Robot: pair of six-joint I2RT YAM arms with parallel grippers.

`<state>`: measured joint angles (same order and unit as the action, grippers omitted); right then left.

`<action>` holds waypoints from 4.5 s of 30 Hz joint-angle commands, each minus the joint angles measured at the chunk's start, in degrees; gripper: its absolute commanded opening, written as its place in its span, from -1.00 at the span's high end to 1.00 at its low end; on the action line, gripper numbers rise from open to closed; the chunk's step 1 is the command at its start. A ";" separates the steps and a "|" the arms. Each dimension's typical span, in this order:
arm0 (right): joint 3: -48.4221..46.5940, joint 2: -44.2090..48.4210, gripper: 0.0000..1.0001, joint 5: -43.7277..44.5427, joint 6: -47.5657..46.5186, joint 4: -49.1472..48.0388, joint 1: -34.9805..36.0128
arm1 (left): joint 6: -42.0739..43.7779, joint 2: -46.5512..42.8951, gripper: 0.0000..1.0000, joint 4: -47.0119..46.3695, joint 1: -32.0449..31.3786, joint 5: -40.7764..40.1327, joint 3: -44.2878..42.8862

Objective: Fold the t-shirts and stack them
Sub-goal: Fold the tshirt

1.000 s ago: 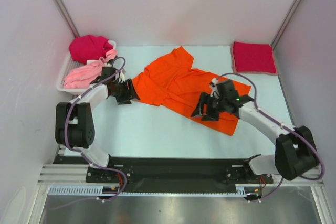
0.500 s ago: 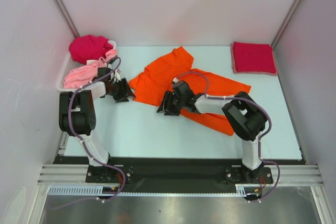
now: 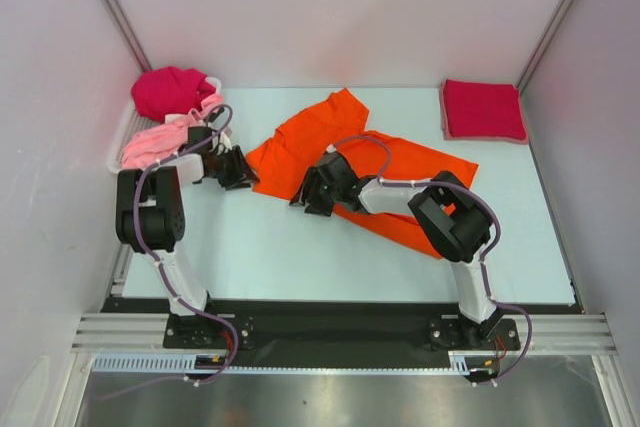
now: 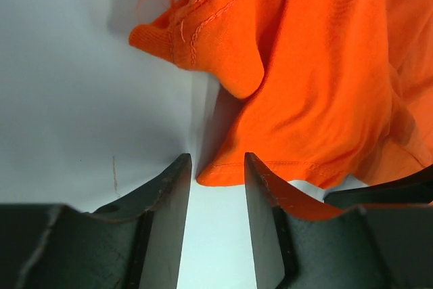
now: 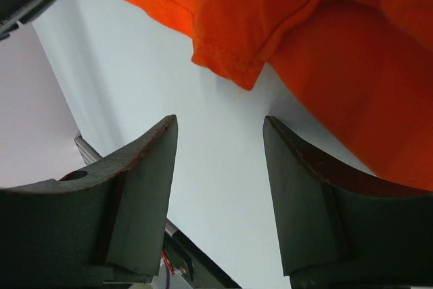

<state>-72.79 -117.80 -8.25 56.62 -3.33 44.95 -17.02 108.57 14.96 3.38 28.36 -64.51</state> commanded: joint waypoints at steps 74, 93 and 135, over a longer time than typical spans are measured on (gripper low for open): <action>-16.50 -15.36 0.83 -35.08 6.84 -16.88 -22.71 | -35.37 12.62 0.99 -26.83 -10.41 7.68 -24.69; -17.38 -16.41 0.66 -31.74 7.19 -16.09 -23.86 | -37.83 24.67 0.94 -29.29 -12.25 12.42 -35.15; -14.57 -3.60 0.28 -22.07 -2.12 9.81 -28.60 | -18.35 20.64 0.06 3.38 -12.61 3.11 -49.93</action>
<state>-87.15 -128.70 -31.14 60.03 -1.08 17.04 -42.78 138.67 11.29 -9.58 34.17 -113.80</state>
